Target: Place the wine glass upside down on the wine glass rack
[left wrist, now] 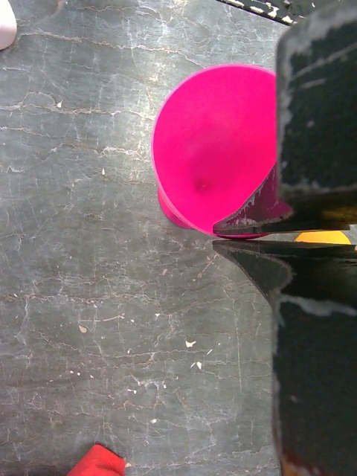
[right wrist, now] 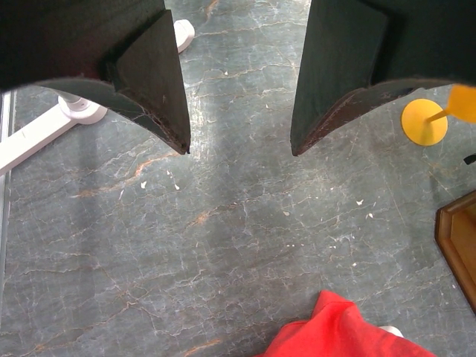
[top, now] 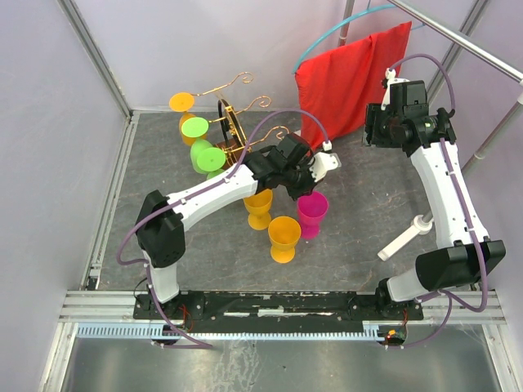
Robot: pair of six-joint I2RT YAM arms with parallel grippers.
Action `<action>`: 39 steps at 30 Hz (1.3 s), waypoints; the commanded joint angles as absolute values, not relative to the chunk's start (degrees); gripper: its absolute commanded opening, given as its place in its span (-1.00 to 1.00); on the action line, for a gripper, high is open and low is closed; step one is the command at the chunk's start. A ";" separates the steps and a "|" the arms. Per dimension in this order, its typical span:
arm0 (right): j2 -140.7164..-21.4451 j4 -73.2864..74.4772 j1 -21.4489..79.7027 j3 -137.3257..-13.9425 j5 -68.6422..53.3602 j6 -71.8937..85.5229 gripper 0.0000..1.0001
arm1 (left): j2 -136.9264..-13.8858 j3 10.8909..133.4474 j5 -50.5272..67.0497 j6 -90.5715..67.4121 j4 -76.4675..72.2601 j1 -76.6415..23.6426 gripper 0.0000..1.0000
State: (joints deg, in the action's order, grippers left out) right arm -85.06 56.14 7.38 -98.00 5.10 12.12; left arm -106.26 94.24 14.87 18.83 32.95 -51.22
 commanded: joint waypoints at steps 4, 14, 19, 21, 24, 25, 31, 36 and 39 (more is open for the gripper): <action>-83.45 53.53 7.04 -98.31 4.88 11.60 0.28 | -107.31 96.47 13.66 20.35 32.69 -52.00 -0.75; -83.05 53.18 7.01 -97.66 4.37 11.84 0.28 | -106.70 96.67 13.68 20.01 32.37 -52.16 -0.95; -84.50 53.26 6.86 -97.99 0.14 14.23 0.28 | -105.59 96.41 17.29 17.93 27.36 -52.15 -0.95; -84.92 53.18 6.83 -98.08 -1.02 15.09 0.28 | -105.43 96.67 18.70 16.71 25.82 -52.16 -0.95; -84.77 53.17 6.67 -98.15 -1.58 15.29 0.28 | -105.02 96.85 19.39 16.01 25.02 -52.11 -0.95; -84.69 53.25 6.61 -98.30 -1.46 15.24 0.28 | -104.76 96.91 19.30 16.11 25.16 -52.13 -0.95; -84.35 53.79 5.66 -99.43 -3.27 16.32 0.29 | -100.07 96.23 19.18 18.42 26.02 -51.13 -0.95; -85.89 53.20 4.94 -100.16 -10.94 20.69 0.29 | -93.48 95.37 21.86 18.49 23.35 -48.22 -0.95; -86.12 49.88 4.43 -98.87 -16.67 26.28 0.28 | -88.09 94.90 22.57 18.79 21.15 -45.64 -0.95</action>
State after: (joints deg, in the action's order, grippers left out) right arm -85.78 54.48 5.06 -97.78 -9.13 19.90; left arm -95.72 94.24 19.97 17.87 26.98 -47.94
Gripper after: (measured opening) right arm 0.643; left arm 0.043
